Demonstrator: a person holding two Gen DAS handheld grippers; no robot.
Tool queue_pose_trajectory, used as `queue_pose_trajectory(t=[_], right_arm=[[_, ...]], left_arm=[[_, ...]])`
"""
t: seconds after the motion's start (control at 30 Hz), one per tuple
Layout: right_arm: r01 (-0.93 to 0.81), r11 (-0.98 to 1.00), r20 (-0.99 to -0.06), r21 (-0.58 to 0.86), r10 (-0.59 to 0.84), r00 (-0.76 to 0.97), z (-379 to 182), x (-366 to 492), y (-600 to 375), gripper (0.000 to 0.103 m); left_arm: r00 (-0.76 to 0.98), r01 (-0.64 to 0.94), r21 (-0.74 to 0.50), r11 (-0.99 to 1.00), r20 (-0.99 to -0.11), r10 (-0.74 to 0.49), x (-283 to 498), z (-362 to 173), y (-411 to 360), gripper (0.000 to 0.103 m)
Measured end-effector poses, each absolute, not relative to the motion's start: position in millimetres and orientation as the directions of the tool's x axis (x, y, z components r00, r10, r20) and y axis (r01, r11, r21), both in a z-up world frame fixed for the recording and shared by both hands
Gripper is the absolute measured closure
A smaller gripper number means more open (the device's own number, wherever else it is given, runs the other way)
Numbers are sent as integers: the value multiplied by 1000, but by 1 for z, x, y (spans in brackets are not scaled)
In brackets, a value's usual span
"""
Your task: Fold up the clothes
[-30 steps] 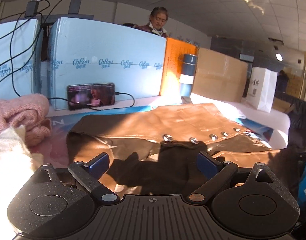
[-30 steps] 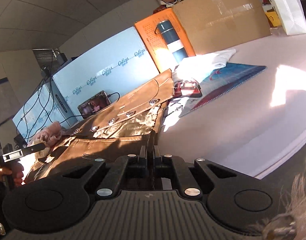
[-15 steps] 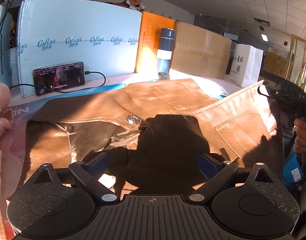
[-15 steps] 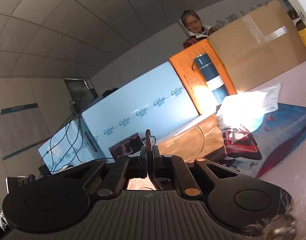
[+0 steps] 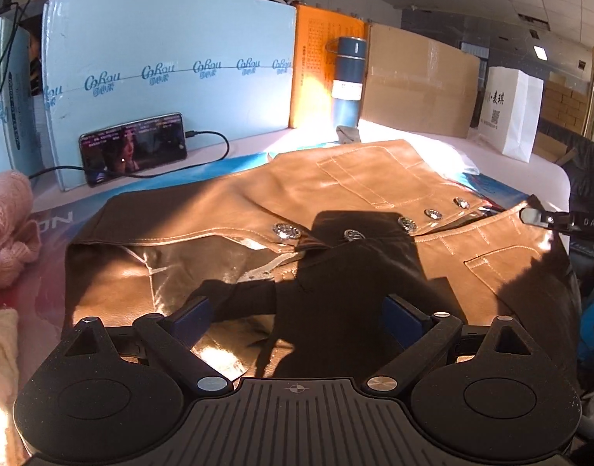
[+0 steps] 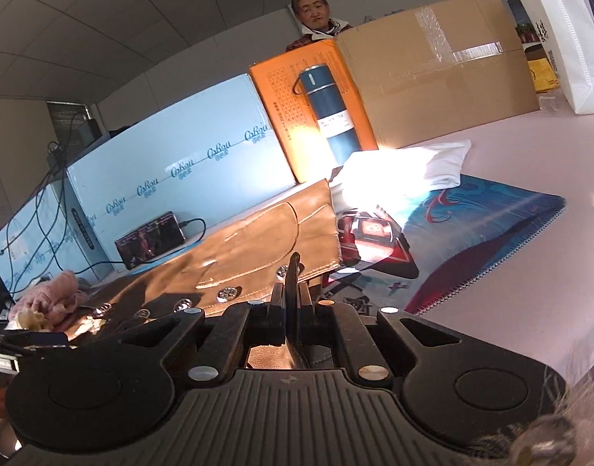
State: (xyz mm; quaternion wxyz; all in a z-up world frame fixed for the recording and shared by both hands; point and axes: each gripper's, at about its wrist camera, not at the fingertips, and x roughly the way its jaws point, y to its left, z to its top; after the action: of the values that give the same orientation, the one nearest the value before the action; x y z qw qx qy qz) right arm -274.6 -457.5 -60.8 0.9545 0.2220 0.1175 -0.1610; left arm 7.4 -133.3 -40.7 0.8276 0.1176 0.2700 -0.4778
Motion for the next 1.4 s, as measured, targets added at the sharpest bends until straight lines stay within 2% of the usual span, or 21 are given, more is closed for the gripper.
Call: queue_pose_trajectory(t=[0.07,0.13,0.2,0.27,0.33,0.43,0.53,0.57,0.6,0.63,0.67,0.8,0.87,0.93,0.97,1.0,1.07,1.23,1.33,1.37,1.4], right_arm=[[384,857,-321,344,-277,906,-63,-272,-452,98],[377,861,-322,342,-270,908,-63,-267,-451,98],[378,864,-331,333,-268,905,-62,-260,-450,98],[386,866,-346,317,-273,897,-62,-251,-450,98],[386,866,-352,317,-270,896,-59,-243,-449,98],[365,872,-355,326,-245,902,-52,-231,-447,98],[374,895,-397,242,-261,880,-48,-218,-436,94],[405,895,-411,184,-304,859,-48,-215,-431,78],[434,889,-418,144,-342,841,-49,-213,-428,66],[449,884,-410,131,-364,836,-50,-215,-428,48],[465,878,-402,118,-386,831,-51,-217,-427,39],[511,851,-398,118,-431,810,-55,-221,-429,26],[519,841,-392,152,-430,813,-54,-222,-432,17],[519,832,-366,196,-429,826,-51,-224,-434,10],[519,827,-352,217,-429,832,-49,-225,-435,5],[513,827,-347,232,-422,838,-49,-224,-435,3],[500,826,-335,261,-409,849,-47,-222,-435,1],[481,825,-323,299,-387,864,-43,-215,-438,0],[480,821,-315,308,-388,866,-41,-210,-442,0],[486,817,-321,311,-391,863,-40,-207,-444,0],[483,816,-324,317,-386,864,-38,-205,-445,0]], left_arm=[[401,860,-23,510,-586,-704,6,-43,-142,8],[370,887,-4,462,-595,-714,2,-47,-146,23],[345,910,20,414,-591,-729,-5,-47,-148,73],[333,923,43,383,-591,-735,-11,-45,-147,99],[384,907,95,410,-585,-715,-17,-45,-143,99],[418,875,59,481,-593,-688,-4,-41,-130,99],[451,849,61,526,-602,-659,0,-41,-128,84],[467,834,57,549,-605,-645,1,-39,-130,71],[482,818,52,572,-605,-634,2,-37,-132,43],[485,809,15,587,-579,-655,4,-32,-132,28],[488,800,-24,599,-554,-675,6,-28,-133,14],[426,755,-262,601,-502,-753,27,-22,-148,14],[418,729,-300,616,-518,-747,38,-28,-160,16],[405,719,-321,617,-529,-746,47,-40,-170,38],[391,720,-325,613,-540,-745,51,-45,-173,76],[378,721,-329,609,-550,-745,54,-49,-176,93],[364,733,-332,594,-547,-754,58,-54,-175,99],[391,731,-294,616,-560,-731,57,-50,-161,98],[418,730,-260,632,-562,-714,55,-46,-158,86],[462,719,-206,663,-571,-679,52,-42,-159,68],[500,709,-169,684,-564,-657,49,-38,-159,39]])
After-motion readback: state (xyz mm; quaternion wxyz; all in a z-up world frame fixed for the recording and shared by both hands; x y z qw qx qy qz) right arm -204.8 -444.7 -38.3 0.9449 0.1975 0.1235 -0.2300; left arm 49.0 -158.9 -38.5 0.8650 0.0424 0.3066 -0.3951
